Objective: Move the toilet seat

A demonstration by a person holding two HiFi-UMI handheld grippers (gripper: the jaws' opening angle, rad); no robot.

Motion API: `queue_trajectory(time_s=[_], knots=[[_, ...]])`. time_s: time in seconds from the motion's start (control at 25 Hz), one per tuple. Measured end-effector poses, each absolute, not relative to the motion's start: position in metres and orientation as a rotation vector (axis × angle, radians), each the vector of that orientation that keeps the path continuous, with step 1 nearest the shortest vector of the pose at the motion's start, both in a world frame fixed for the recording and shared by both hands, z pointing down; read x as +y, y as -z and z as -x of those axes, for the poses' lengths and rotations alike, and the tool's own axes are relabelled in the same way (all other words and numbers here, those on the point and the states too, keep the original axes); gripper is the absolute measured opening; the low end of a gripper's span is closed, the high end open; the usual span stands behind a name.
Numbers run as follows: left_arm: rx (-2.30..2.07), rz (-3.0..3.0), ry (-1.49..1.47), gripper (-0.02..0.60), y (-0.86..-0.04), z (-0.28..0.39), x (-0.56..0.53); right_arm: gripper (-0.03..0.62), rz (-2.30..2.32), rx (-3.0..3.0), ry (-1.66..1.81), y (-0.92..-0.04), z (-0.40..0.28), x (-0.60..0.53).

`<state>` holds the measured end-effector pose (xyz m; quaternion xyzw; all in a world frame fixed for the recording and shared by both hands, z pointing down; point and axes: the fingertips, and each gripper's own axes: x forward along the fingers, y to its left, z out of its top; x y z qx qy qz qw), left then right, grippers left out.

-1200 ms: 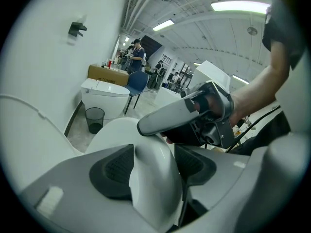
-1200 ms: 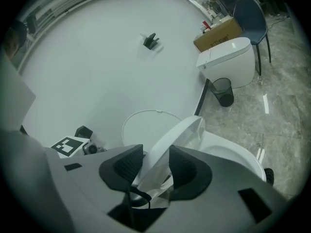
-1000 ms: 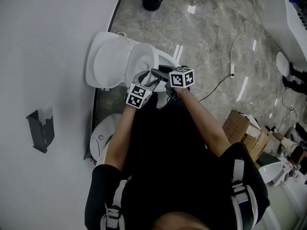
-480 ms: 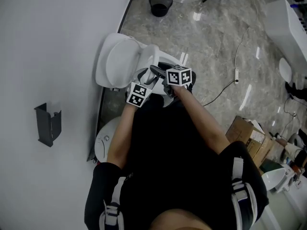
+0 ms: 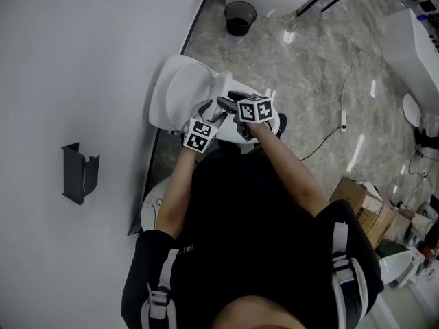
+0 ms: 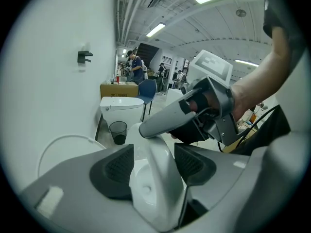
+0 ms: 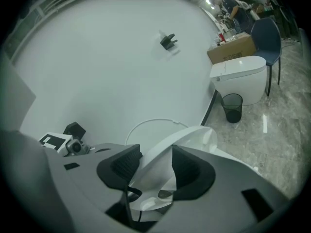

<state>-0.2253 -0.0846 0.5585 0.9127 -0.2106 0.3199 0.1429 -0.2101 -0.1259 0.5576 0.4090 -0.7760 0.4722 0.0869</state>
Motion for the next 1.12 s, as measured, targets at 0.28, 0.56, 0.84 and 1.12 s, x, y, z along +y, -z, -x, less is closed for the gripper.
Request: queue_trajectory(time_s=[0.28,0.56,0.84,1.12], knots=[[-0.699,-2.61,-0.921,0.258,-0.552,0.248,-0.1,0.183,-1.201,-2.345,-1.283,-0.551,0.204,-0.119],[-0.774,-2.595,-0.927,0.256,-0.554,0.278,-0.118,0.181,-1.238,-2.319,-1.241,-0.554,0.186,-0.111],[-0.859,-2.564,-0.913,0.256,-0.554,0.301,-0.134,0.183,-1.247,-2.296,-1.218,-0.557,0.176,-0.101],[-0.986,-2.505,-0.989,0.229,-0.554,0.328,-0.146,0.183,-1.242,-2.254,-1.203,-0.563,0.161,-0.086]])
